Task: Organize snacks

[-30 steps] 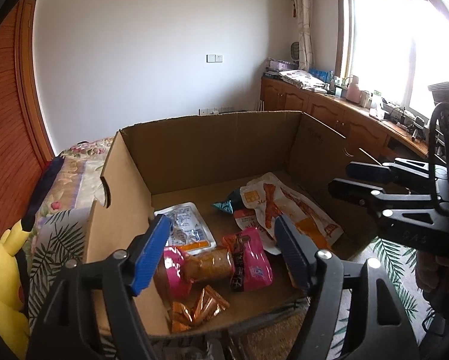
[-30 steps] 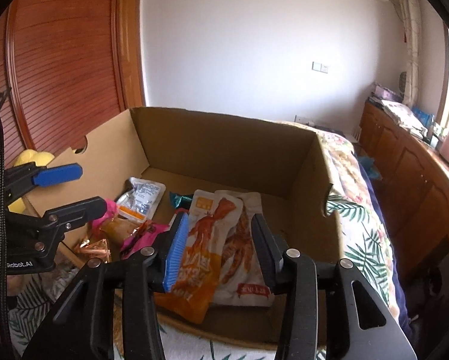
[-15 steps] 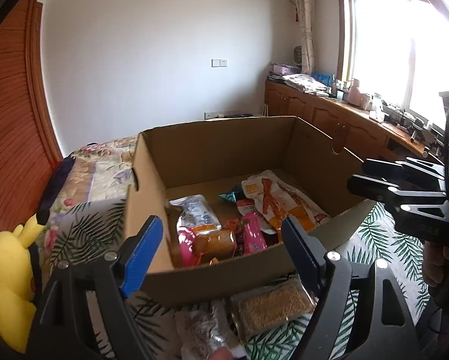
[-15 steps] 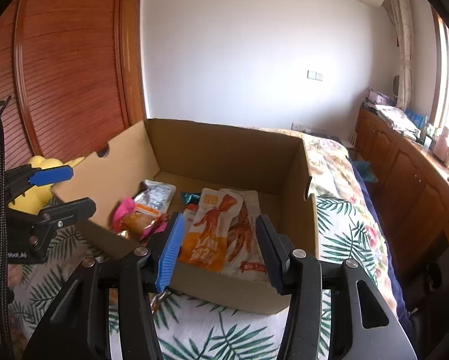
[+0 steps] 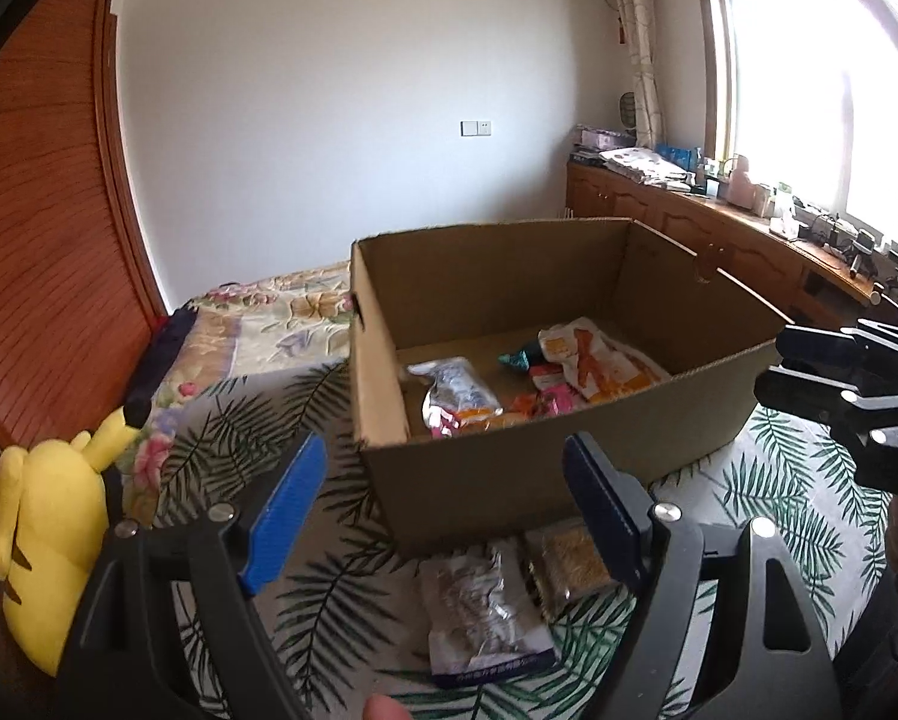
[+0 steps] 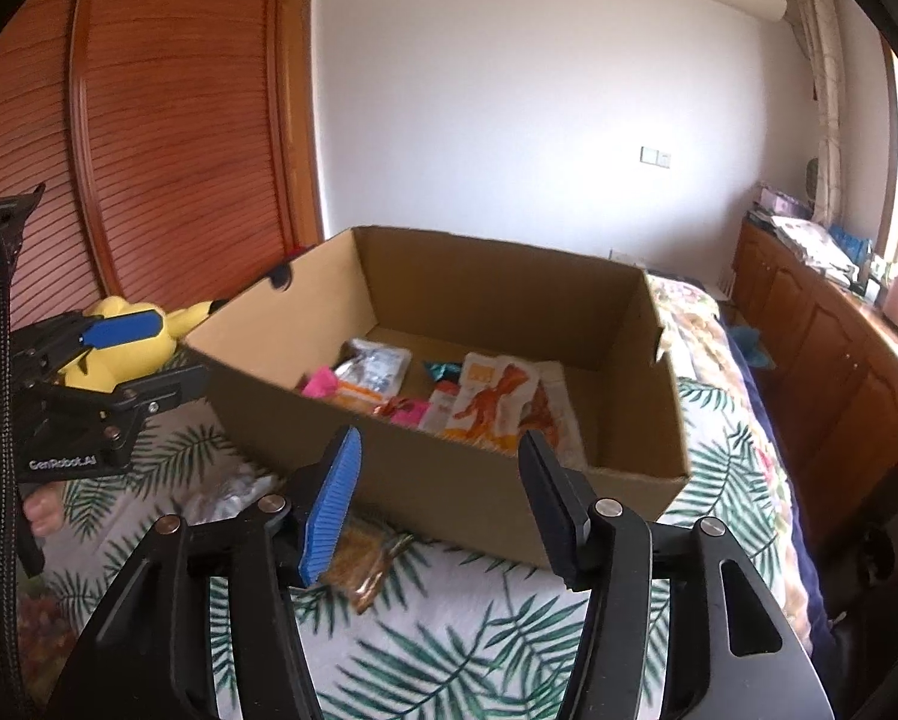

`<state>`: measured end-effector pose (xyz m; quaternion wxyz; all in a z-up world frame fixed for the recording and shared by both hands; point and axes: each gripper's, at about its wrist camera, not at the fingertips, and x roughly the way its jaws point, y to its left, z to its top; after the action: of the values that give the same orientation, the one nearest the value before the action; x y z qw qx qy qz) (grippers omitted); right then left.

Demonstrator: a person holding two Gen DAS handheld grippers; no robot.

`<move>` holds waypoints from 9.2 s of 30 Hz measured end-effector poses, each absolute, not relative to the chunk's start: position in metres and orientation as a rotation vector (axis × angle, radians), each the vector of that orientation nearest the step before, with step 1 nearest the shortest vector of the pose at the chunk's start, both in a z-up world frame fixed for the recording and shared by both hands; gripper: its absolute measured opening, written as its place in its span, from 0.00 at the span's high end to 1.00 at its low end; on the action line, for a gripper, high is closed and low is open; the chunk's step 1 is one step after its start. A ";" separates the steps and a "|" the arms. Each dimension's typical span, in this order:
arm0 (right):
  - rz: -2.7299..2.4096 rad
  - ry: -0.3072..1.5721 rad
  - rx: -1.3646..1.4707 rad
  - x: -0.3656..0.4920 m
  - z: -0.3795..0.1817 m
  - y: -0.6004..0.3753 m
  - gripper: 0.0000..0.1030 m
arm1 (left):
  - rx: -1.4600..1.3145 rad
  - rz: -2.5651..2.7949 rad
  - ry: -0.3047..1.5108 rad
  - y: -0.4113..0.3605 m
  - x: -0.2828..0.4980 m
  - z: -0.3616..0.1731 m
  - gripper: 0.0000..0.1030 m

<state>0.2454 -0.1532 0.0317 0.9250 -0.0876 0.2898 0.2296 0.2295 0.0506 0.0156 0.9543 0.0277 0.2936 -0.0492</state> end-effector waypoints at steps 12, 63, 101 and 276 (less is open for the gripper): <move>0.523 0.691 -0.156 0.236 -0.013 -0.127 0.25 | 0.054 -0.132 0.697 0.069 0.219 -0.031 0.20; 0.488 0.923 -0.158 0.269 -0.083 -0.086 0.16 | -0.069 -0.195 0.805 0.082 0.240 -0.068 0.20; 0.482 0.898 -0.160 0.257 -0.085 -0.116 0.13 | -0.057 -0.151 0.897 0.043 0.239 -0.079 0.42; 0.302 0.406 -0.030 0.050 0.068 -0.216 0.01 | -0.014 -0.010 0.468 -0.001 0.025 0.058 0.00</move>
<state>0.0504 -0.2165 0.0677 0.9680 -0.0150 0.2009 0.1494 0.0253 -0.0014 0.0578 0.9727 -0.0069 0.2318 -0.0052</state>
